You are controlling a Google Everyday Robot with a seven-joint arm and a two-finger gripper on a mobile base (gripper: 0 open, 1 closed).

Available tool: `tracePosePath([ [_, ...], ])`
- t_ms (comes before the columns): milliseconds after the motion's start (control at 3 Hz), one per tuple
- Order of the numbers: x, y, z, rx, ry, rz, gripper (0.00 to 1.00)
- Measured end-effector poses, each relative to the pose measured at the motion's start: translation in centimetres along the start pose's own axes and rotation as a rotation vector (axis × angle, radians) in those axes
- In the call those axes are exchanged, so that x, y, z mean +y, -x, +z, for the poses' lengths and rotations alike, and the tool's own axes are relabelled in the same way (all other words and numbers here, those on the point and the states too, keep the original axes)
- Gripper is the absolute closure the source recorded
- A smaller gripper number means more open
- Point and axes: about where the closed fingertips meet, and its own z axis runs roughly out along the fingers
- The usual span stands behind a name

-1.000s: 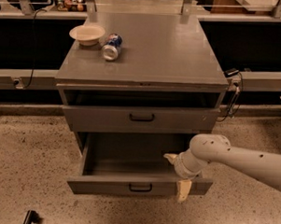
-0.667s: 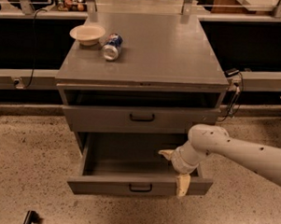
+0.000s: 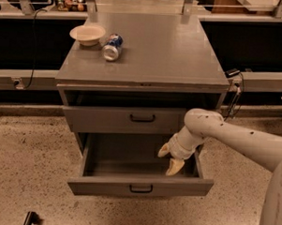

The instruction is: Open middle drawer

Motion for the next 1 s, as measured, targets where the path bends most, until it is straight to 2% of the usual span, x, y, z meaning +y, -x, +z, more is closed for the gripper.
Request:
tracePosePath([
  [333,-1.6,-1.4,-0.2,0.027,-0.063,0.068,0.66],
  [667,-1.7,-4.1,1.0,0.096,-0.148,0.131,0.87],
  [1000,-2.1,-7.1,2.2,0.131,-0.241,0.175,1.00],
])
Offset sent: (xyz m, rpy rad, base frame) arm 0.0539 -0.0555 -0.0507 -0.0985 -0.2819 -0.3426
